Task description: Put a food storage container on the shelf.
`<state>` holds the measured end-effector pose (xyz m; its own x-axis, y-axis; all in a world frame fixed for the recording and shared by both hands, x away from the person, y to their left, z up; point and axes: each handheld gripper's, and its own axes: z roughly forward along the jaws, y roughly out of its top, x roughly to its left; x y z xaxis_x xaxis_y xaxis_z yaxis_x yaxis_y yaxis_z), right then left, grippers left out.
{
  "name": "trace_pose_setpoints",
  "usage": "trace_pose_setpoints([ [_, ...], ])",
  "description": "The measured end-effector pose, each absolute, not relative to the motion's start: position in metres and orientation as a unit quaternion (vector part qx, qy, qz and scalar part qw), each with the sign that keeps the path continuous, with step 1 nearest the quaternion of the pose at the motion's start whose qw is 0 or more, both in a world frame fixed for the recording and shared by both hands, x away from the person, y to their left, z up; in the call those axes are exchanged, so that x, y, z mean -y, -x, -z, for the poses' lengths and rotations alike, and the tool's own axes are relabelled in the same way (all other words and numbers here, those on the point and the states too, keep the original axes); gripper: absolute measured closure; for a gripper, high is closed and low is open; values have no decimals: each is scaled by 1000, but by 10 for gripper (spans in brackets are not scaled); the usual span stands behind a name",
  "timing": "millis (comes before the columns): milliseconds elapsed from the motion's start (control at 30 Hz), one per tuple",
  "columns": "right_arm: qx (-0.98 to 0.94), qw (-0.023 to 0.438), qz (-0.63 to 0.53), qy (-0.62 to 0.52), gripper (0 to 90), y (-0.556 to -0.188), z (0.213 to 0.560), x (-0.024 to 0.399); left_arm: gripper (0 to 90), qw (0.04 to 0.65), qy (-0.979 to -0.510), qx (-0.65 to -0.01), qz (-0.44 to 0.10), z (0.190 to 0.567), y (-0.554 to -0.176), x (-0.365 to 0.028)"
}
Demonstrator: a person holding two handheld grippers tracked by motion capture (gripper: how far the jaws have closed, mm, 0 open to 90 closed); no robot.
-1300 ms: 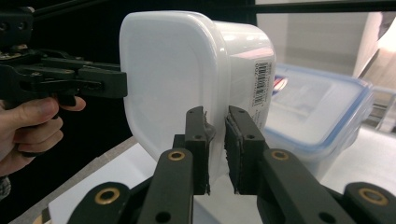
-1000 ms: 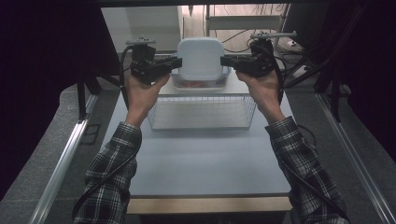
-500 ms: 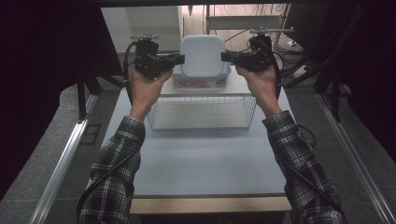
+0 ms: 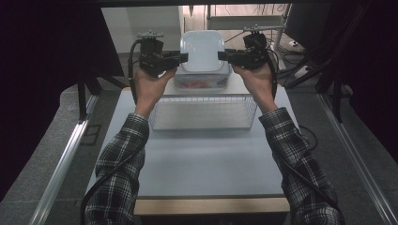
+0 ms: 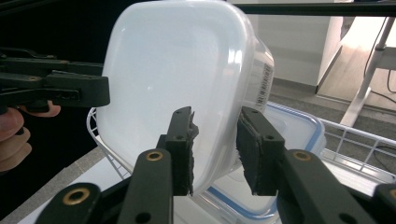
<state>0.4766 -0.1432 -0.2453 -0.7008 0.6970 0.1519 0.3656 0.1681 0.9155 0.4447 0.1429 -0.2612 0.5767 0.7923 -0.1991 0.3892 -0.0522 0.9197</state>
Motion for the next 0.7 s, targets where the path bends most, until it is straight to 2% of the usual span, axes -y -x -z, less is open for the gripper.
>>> trace_pose_setpoints([
  [267,-749,152,-534,-361,580,-483,245,141,540,531,-700,-433,-202,259,-454,-142],
  [467,-744,174,-527,-372,540,-488,243,137,495,528,-695,-441,-206,258,-462,-144],
  [700,-738,183,-526,-382,529,-497,242,133,486,530,-690,-446,-208,257,-469,-143],
])
